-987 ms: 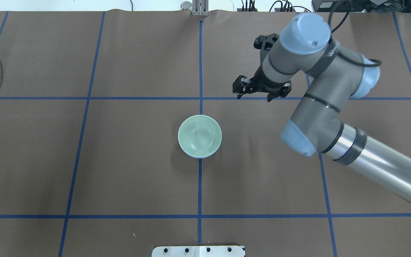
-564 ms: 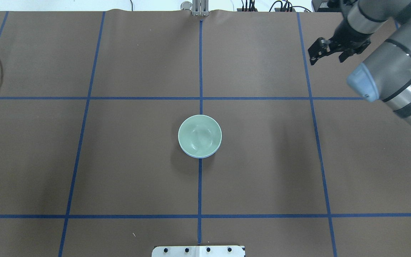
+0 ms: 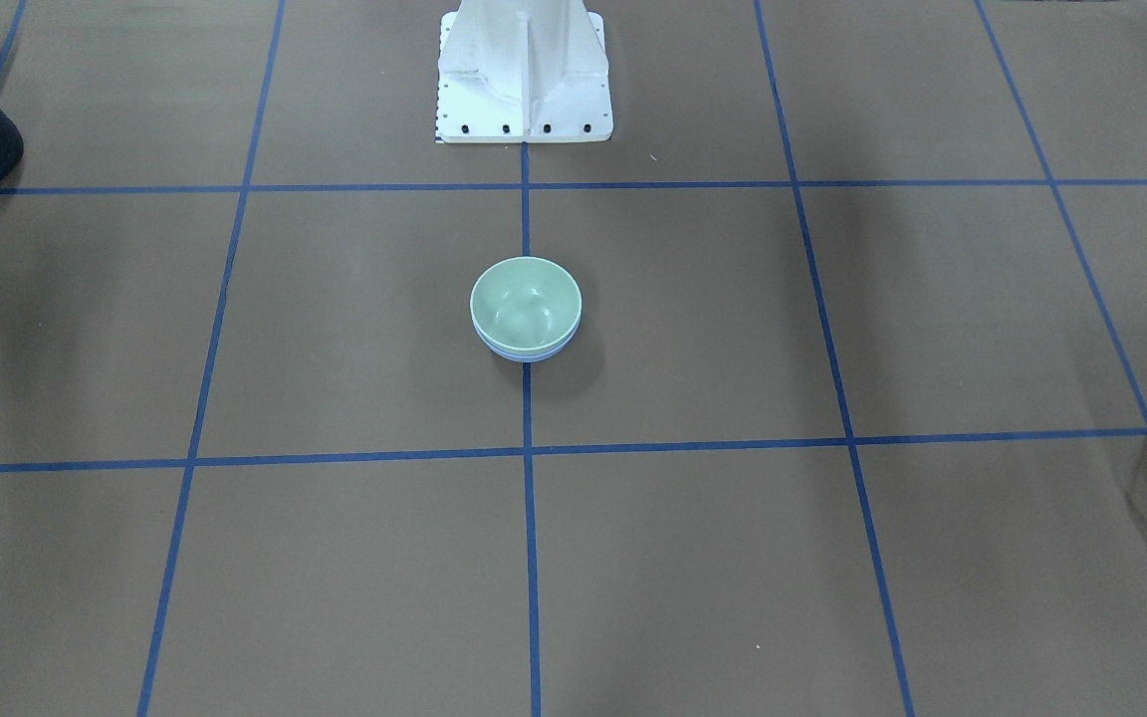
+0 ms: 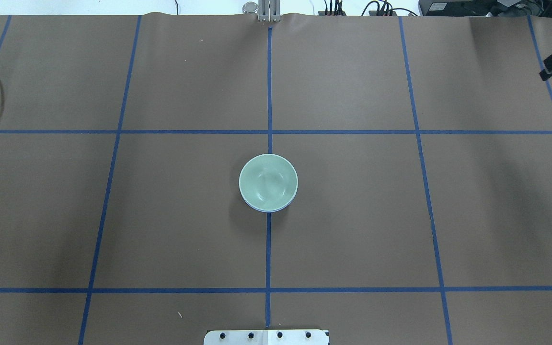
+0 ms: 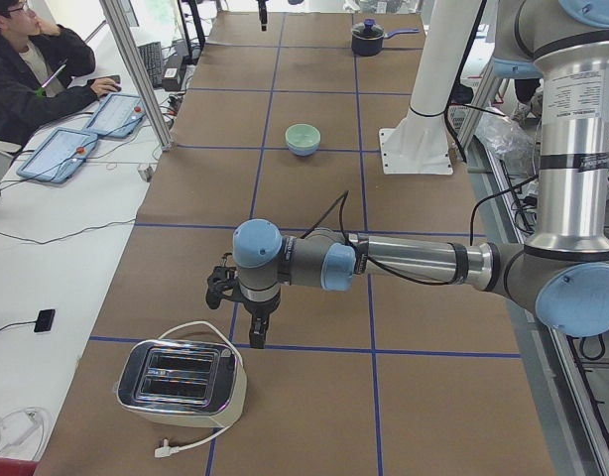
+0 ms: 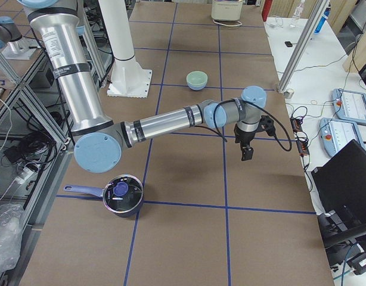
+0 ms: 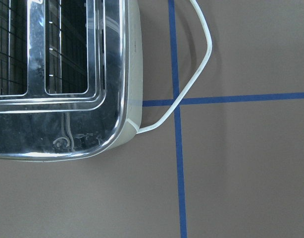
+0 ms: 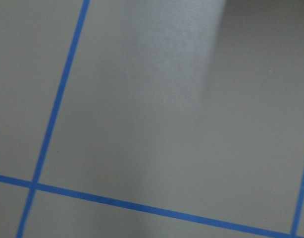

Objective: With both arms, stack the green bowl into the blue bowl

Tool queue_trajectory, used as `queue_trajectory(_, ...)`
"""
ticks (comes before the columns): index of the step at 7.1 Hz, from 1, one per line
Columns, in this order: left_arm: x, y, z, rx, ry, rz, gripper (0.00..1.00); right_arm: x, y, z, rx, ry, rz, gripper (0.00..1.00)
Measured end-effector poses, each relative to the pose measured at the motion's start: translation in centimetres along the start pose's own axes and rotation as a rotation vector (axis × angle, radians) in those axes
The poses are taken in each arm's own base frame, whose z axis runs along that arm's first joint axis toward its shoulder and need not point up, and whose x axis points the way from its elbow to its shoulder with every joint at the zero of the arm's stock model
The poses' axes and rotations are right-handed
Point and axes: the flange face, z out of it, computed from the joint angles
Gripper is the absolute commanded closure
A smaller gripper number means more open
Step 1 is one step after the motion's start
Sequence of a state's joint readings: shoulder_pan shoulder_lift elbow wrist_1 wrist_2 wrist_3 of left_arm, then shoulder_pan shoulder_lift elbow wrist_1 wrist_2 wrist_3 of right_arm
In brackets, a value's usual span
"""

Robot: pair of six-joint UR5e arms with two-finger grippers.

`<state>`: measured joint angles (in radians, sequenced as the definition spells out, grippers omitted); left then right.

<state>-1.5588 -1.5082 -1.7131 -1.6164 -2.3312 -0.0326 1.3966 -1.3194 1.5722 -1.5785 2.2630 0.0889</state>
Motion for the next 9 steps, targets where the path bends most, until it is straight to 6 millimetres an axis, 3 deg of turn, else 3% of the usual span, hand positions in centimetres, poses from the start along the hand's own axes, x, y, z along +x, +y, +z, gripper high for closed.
queue_trajectory(2,0.6,0.8,0.0,-0.005,0.087,-0.006,0.01,8.3,7.1,1.0,-0.037,0.022,0.057,0.0)
queue_trajectory(4,0.3,1.7,0.5,-0.018,0.12,-0.022,0.01,12.4,13.3,3.1,-0.07,0.032,0.115,0.0)
queue_trajectory(6,-0.3,2.7,0.9,-0.029,0.123,-0.041,0.01,14.0,16.4,3.9,-0.059,0.031,0.14,0.0)
queue_trajectory(9,-1.6,3.8,0.9,-0.03,0.094,-0.065,0.01,14.2,17.0,3.9,-0.052,0.03,0.146,0.0)
